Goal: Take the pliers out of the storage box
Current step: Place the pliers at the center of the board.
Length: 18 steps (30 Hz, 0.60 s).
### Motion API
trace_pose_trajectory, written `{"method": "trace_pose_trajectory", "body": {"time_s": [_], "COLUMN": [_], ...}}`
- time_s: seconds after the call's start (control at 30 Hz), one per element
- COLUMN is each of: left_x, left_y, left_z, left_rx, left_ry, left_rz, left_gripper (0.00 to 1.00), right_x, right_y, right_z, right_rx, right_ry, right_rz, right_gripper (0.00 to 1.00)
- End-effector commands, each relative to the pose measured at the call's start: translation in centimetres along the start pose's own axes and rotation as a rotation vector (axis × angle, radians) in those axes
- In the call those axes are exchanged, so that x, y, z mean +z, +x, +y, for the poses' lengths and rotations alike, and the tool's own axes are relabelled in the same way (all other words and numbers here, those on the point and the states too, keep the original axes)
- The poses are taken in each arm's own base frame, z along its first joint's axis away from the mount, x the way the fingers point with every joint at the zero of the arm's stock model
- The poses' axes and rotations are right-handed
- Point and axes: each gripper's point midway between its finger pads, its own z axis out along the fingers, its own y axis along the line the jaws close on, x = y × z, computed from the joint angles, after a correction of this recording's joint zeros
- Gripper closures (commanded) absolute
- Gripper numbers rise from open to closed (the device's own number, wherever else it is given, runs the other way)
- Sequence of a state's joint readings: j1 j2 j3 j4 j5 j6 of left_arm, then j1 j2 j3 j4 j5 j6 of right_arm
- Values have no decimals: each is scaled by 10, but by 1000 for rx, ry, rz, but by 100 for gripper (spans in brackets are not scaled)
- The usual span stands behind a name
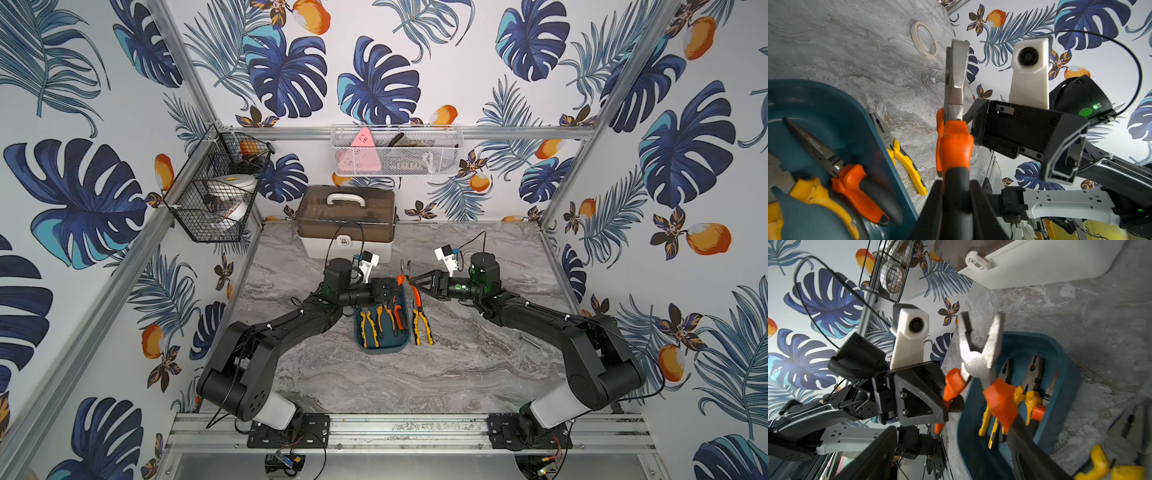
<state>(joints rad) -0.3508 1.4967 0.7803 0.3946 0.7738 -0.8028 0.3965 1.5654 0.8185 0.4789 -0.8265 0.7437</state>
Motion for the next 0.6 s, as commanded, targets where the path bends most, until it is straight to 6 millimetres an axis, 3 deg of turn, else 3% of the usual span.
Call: {"method": "trace_pose_trajectory", "body": {"time_s": [0.0,0.23,0.37,0.57], "left_x": [-2,7,11,21], "left_y": [-5,2,7,12], "left_z": [-18,-29,-36,-26], "left_rx": [118,131,119,117], "left_ry": [29,51,100,73], "left_rz": [-6,33,41,33], "left_gripper": [100,100,100,100], "right_x": [-7,-7,-4,8], "right_y": [-3,-5,-11,-15], "right_z": [-9,-11,5,21], "right_rx": [9,60,92,203], "right_ry": [52,-4,-118,-311], "right_rz": [-23,-19,-35,-61], "right_gripper": [13,13,14,20]}}
